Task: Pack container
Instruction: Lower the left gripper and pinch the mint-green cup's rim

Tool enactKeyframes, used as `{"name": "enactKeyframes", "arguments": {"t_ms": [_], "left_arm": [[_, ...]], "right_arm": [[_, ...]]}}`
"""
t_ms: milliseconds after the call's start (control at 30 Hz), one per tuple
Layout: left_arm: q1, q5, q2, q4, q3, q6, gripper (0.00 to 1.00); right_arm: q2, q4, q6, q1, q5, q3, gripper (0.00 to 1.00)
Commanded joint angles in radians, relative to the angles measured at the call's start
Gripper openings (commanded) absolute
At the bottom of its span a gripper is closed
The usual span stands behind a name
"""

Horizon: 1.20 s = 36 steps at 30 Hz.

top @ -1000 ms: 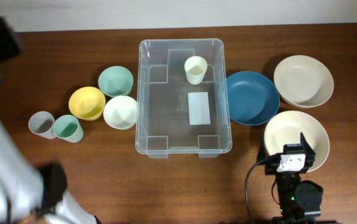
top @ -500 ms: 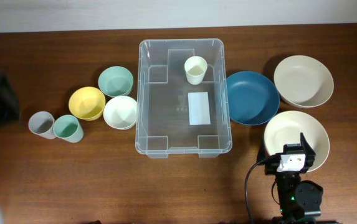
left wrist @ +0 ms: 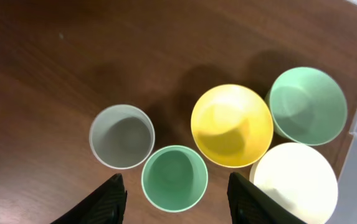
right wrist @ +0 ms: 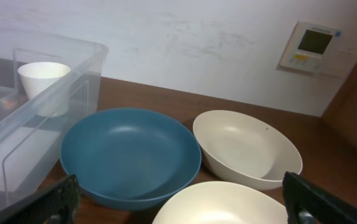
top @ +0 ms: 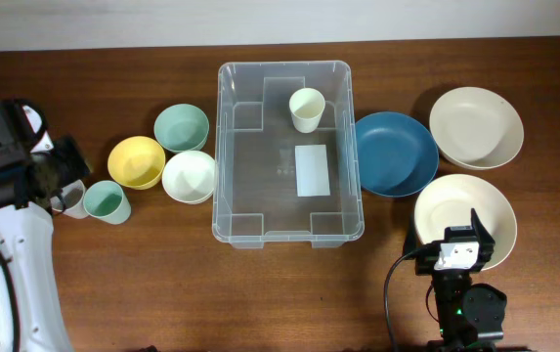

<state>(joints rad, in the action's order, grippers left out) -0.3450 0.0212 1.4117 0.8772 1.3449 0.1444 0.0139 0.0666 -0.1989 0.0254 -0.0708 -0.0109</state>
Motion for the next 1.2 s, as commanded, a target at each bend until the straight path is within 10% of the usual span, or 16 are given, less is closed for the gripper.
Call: {"name": "enactKeyframes", "arguments": {"t_ms": [0,1167], "left_arm": [[-0.005,-0.111,0.060,-0.031,-0.051,0.027,0.54],[0.110,-0.083,0.362,0.013,-0.069,0.027,0.42]], "right_arm": [[-0.006,0.005,-0.003,-0.007,-0.016,0.005,0.99],[-0.006,0.005,-0.003,-0.007,-0.016,0.005,0.99]]}}
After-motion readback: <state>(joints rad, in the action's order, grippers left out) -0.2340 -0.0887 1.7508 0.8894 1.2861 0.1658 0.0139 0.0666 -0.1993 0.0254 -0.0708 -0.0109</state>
